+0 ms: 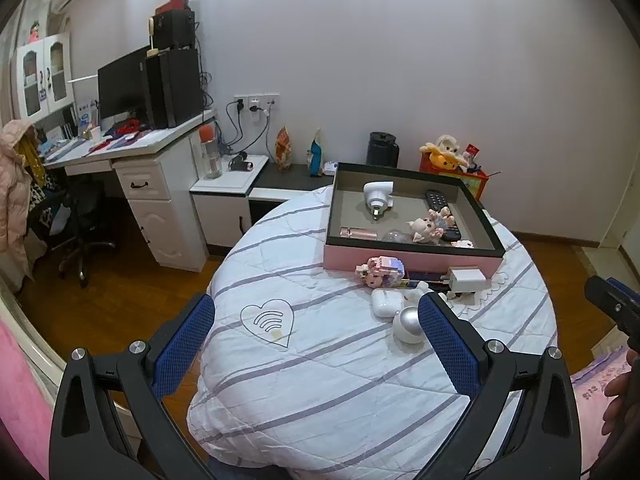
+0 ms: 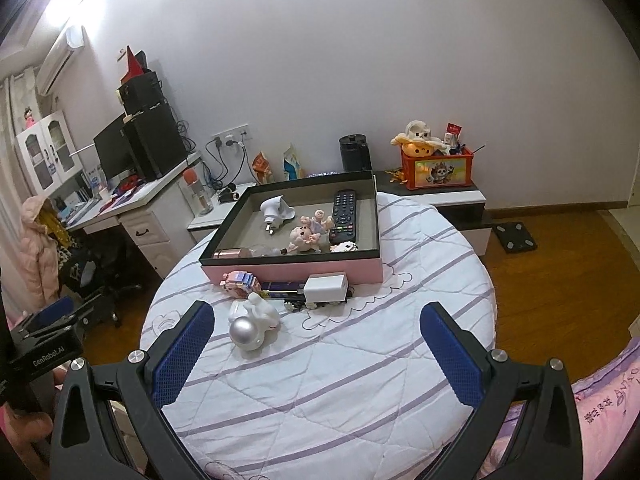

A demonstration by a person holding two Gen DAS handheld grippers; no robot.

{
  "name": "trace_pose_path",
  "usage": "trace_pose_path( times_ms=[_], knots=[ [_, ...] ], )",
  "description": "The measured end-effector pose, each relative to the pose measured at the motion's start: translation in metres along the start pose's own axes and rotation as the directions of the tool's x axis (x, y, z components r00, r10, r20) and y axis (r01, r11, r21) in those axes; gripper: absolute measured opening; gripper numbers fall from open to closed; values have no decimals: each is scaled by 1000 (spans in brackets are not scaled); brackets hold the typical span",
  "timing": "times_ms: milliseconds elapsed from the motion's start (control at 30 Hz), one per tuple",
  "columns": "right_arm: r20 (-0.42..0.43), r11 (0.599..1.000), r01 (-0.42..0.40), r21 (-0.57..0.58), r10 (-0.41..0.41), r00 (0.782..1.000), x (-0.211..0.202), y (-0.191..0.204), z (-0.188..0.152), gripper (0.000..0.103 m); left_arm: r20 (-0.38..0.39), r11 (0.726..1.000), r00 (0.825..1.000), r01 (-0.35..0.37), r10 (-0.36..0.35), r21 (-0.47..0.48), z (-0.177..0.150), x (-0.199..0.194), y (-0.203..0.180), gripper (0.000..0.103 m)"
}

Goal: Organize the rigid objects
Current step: 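Withdraw both tools and reach toward the silver-ball figure and white charger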

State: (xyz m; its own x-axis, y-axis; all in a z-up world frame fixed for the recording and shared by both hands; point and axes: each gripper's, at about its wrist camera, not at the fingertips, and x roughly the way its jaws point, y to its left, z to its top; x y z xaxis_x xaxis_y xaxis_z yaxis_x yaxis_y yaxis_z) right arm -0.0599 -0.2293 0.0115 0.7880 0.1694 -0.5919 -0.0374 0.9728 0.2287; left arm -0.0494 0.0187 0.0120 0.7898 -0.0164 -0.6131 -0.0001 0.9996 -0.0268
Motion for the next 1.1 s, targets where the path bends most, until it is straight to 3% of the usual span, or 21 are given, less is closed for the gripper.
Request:
trace_pose_path(
  times_ms=[667, 900, 1100],
  knots=[
    [-10, 999, -4, -45, 4, 1000, -1, 17, 1, 103, -8, 1000, 1000, -1, 1, -3, -1, 1, 3, 103],
    [-39, 999, 7, -41, -9, 999, 10, 14, 1, 103, -47, 1000, 999, 9, -9, 3, -6, 16, 0, 103],
    [-74, 999, 18, -34, -20, 997, 27, 7, 0, 103, -101, 998, 993, 58, -56, 13, -18, 38, -14, 103]
  ],
)
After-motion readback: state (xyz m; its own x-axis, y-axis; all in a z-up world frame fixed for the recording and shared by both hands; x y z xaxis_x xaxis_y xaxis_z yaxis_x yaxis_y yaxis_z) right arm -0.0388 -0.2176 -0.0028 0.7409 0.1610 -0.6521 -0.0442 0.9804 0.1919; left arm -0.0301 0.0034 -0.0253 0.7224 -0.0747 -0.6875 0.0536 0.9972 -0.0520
